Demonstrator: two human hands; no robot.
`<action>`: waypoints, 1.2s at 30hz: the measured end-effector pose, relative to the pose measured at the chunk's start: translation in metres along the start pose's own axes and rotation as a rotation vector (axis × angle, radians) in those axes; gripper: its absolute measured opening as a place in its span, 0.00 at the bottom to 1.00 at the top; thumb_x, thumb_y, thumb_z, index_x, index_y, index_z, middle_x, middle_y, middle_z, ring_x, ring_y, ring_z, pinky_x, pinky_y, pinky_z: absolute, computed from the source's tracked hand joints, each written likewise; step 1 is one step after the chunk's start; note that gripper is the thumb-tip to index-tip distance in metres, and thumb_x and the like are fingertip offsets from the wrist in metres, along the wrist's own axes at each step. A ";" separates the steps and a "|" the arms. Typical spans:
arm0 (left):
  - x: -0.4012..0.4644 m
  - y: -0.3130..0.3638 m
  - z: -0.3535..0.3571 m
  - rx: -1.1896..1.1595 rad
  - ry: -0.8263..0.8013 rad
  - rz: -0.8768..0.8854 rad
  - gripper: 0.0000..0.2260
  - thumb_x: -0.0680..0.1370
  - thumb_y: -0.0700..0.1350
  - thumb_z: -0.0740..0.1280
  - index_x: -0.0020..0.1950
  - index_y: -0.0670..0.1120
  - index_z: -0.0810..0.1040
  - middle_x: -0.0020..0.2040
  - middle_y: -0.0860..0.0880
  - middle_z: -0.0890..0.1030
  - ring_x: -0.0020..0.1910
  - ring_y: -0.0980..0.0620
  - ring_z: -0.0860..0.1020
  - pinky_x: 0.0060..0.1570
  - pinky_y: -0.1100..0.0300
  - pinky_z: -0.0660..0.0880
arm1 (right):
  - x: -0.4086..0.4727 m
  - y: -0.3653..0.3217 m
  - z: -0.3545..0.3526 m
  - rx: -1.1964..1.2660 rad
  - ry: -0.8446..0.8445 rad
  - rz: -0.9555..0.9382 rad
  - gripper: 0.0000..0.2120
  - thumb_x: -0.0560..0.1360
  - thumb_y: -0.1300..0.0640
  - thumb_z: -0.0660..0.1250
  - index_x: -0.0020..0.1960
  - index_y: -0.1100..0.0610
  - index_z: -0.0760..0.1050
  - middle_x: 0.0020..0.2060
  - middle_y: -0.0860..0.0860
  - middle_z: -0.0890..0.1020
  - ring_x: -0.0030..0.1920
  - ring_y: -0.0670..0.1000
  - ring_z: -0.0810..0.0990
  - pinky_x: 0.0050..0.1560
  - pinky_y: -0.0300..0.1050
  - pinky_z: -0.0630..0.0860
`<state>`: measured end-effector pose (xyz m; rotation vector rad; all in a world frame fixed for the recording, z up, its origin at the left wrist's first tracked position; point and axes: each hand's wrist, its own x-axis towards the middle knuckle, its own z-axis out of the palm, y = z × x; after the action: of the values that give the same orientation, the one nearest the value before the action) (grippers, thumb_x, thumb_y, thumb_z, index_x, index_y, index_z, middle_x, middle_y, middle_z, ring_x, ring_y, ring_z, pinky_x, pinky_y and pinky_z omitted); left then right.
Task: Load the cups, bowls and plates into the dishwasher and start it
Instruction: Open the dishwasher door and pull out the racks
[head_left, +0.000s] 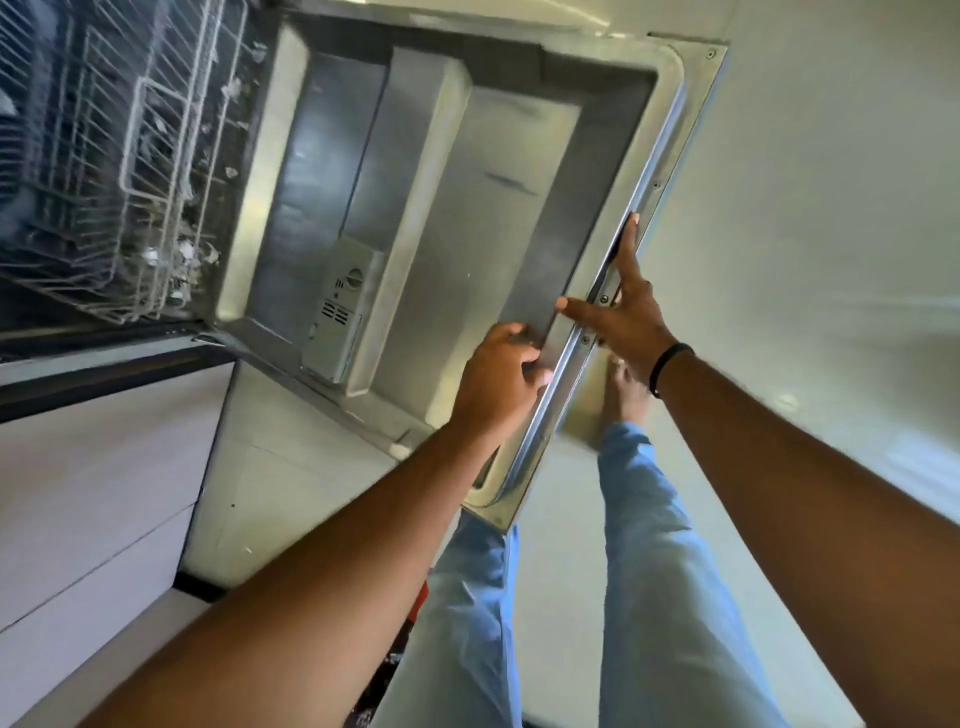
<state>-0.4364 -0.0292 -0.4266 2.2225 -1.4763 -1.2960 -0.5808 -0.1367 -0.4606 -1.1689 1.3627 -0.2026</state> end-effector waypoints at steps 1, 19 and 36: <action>0.002 -0.001 0.009 -0.011 0.010 -0.023 0.11 0.76 0.44 0.74 0.55 0.40 0.85 0.63 0.44 0.80 0.61 0.47 0.78 0.58 0.65 0.66 | 0.005 0.008 -0.002 0.007 -0.008 0.004 0.57 0.71 0.55 0.79 0.82 0.47 0.38 0.72 0.34 0.55 0.73 0.36 0.54 0.77 0.43 0.56; 0.065 -0.017 0.120 0.017 0.086 -0.194 0.33 0.75 0.38 0.74 0.77 0.56 0.68 0.64 0.45 0.74 0.63 0.42 0.75 0.65 0.50 0.75 | 0.075 0.108 -0.015 -0.053 -0.087 0.074 0.60 0.67 0.46 0.81 0.73 0.27 0.35 0.81 0.43 0.55 0.77 0.56 0.64 0.66 0.65 0.74; 0.103 -0.029 0.137 -0.077 -0.080 -0.336 0.35 0.72 0.32 0.70 0.78 0.49 0.68 0.70 0.46 0.72 0.68 0.46 0.74 0.68 0.56 0.71 | 0.116 0.135 -0.006 -0.023 -0.096 0.344 0.59 0.71 0.61 0.78 0.76 0.30 0.36 0.58 0.49 0.71 0.55 0.55 0.74 0.61 0.63 0.78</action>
<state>-0.5048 -0.0580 -0.5838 2.4683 -1.0844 -1.5236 -0.6197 -0.1585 -0.6329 -0.9330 1.4583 0.1143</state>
